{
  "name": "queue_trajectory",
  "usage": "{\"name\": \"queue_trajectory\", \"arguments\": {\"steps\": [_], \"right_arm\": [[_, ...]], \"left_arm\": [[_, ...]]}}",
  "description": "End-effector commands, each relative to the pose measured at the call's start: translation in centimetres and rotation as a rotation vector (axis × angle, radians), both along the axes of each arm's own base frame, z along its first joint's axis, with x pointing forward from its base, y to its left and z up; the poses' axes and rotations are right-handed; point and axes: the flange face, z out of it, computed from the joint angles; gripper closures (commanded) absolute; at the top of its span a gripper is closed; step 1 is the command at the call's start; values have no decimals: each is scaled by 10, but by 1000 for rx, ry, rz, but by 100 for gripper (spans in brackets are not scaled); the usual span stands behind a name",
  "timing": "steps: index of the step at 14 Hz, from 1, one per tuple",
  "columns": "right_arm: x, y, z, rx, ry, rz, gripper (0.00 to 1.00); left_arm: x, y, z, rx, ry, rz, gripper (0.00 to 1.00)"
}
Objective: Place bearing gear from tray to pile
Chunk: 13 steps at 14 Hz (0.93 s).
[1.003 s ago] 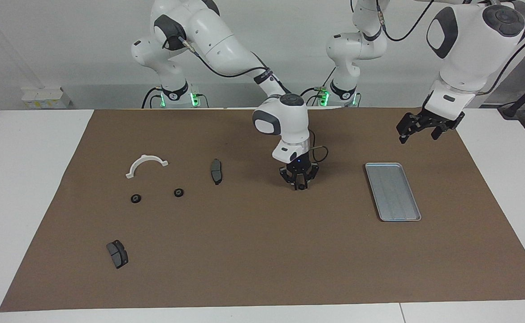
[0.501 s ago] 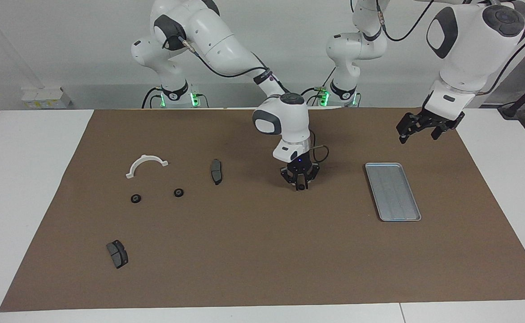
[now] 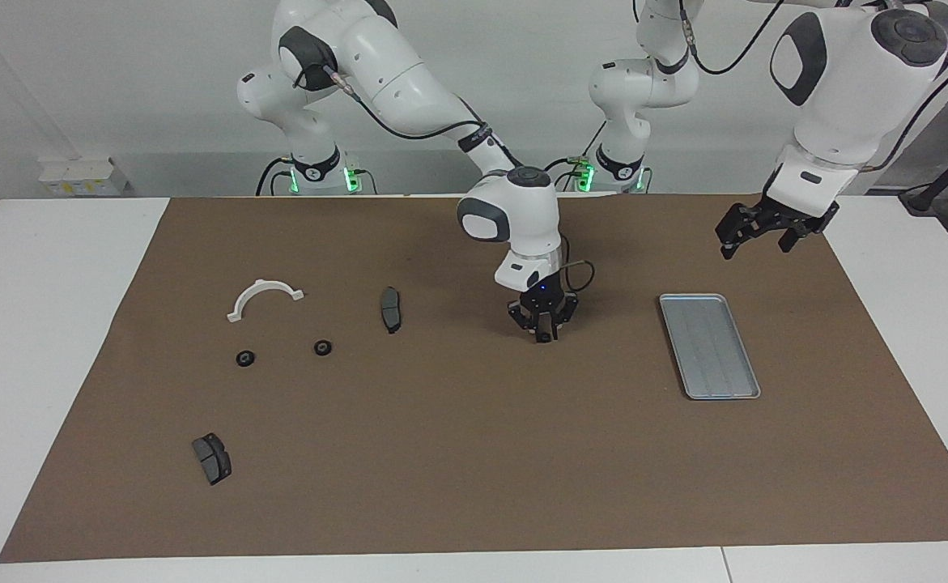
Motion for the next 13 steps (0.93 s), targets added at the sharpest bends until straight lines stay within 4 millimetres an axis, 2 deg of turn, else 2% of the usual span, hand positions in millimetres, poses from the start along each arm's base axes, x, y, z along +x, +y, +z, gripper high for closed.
{"name": "queue_trajectory", "arguments": {"steps": [1,2,4,7,10,13], "right_arm": [[-3,-1,-2,13,-30,-13,95],[-1,-1,-1,13,-34,-22,100],[4,-2,5,17,-41,-37,100],[16,-15,24,27,-62,-63,100],[34,-61,51,6,-68,-132,100],[44,-149,68,-39,-71,-178,100]], "left_arm": [[-6,4,2,10,-14,-3,0],[-7,4,1,10,-11,-3,0],[-6,4,2,10,-14,-5,0],[-7,4,1,10,-11,-3,0],[-6,4,2,10,-14,-5,0],[-6,4,2,10,-14,-5,0]]}}
